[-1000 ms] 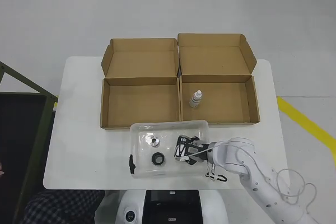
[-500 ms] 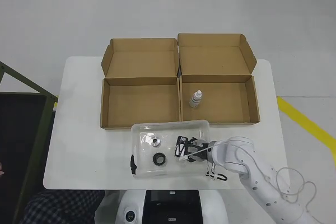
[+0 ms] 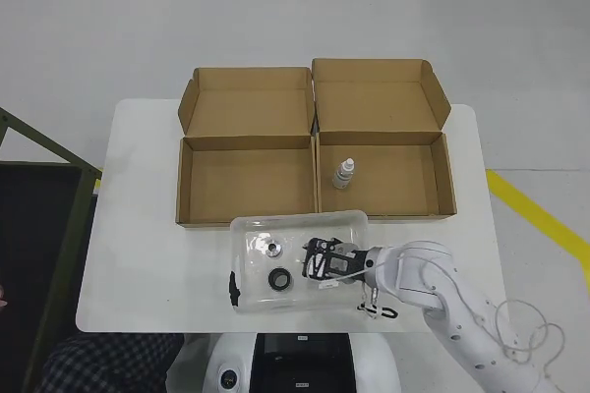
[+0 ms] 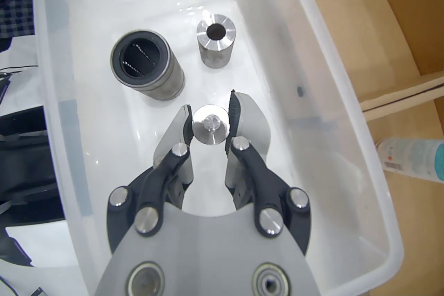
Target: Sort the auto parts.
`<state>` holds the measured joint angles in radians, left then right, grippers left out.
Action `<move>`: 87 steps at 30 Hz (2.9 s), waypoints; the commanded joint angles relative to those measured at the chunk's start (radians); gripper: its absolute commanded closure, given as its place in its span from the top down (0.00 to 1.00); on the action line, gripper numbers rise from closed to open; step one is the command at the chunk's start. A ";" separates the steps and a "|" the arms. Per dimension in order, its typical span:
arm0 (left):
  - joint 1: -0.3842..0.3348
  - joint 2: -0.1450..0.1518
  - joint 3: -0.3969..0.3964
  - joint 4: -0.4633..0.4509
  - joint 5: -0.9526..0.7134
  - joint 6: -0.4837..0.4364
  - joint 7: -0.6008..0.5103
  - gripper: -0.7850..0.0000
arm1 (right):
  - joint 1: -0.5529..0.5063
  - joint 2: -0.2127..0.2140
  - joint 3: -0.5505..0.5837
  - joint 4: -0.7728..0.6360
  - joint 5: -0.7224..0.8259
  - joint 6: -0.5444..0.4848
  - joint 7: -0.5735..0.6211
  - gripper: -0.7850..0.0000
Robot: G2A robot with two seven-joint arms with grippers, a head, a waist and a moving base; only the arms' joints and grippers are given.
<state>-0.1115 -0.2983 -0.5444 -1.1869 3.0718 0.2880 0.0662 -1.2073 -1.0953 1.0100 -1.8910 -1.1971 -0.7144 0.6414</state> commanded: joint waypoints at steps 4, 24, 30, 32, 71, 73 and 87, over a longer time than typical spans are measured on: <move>0.000 0.000 0.000 0.000 0.000 0.000 0.000 1.00 | -0.019 0.005 0.042 -0.032 0.048 0.000 -0.097 0.00; 0.000 0.000 0.000 0.000 0.000 0.000 0.000 1.00 | -0.092 0.025 0.286 -0.067 0.384 -0.047 -0.499 0.00; 0.000 0.000 0.000 0.000 0.000 0.000 0.000 1.00 | -0.123 0.021 0.317 -0.069 0.411 -0.042 -0.617 0.00; 0.000 0.000 0.000 0.000 0.000 0.000 0.000 1.00 | -0.126 0.020 0.321 -0.061 0.429 -0.048 -0.639 0.00; 0.000 0.000 0.000 0.000 0.000 0.000 0.000 1.00 | -0.148 0.015 0.349 -0.100 0.222 0.010 -0.598 0.00; 0.000 0.000 0.000 0.000 0.000 0.000 0.000 1.00 | -0.151 0.016 0.351 -0.094 0.198 0.017 -0.591 0.00; 0.000 0.000 0.000 0.000 0.000 0.000 0.000 1.00 | -0.147 0.019 0.368 -0.035 0.137 0.113 -0.469 0.00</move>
<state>-0.1115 -0.2983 -0.5444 -1.1869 3.0718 0.2880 0.0662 -1.3581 -1.0764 1.3790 -1.9358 -1.0614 -0.6047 0.1585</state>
